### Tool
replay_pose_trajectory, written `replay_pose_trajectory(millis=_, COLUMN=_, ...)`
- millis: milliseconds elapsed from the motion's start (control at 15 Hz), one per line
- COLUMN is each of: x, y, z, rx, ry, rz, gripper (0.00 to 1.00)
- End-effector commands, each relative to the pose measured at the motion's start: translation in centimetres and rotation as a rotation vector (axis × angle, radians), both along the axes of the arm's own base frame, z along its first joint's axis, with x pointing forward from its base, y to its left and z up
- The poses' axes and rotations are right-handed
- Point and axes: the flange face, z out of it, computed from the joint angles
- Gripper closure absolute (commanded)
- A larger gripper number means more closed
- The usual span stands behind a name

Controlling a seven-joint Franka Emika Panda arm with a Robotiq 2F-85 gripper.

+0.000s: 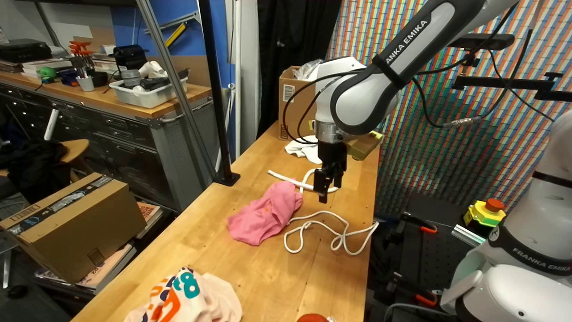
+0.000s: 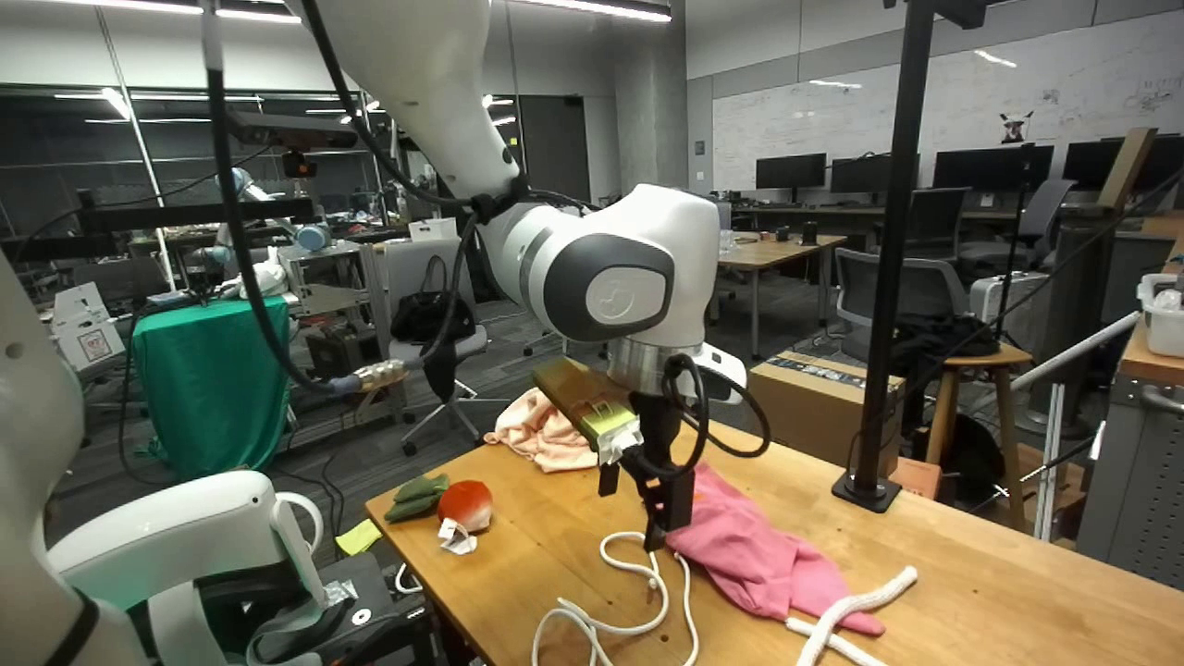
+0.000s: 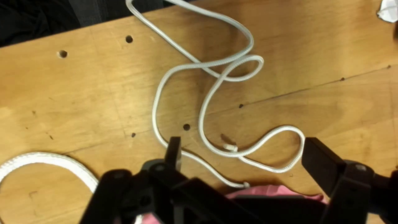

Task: Separate the items on the table

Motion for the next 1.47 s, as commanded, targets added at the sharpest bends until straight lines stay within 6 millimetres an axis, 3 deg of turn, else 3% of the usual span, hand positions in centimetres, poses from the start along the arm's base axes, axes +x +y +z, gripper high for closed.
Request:
replay_pose_trajectory(millis=0, x=2.3, y=3.3, z=1.1, rx=0.017, ry=-0.037, rz=0.021, gripper=0.0)
replay_pose_trajectory(millis=467, x=5.9, y=11.1, z=1.3, rx=-0.062, ry=-0.004, rz=0.12, gripper=0.0)
replay_pose_trajectory(millis=667, x=8.2, y=12.7, z=1.0, rx=-0.078, ry=-0.019, rz=0.166, gripper=0.0)
replay_pose_trajectory(millis=867, x=11.3, y=12.2, z=0.5, rx=-0.089, ry=-0.058, rz=0.176, gripper=0.0)
replay_pose_trajectory(millis=1200, x=16.0, y=8.9, z=-1.5, rx=-0.093, ry=-0.077, rz=0.129, gripper=0.0)
replay_pose_trajectory(millis=1400, x=17.8, y=7.0, z=-3.1, rx=-0.087, ry=-0.063, rz=0.093, gripper=0.0)
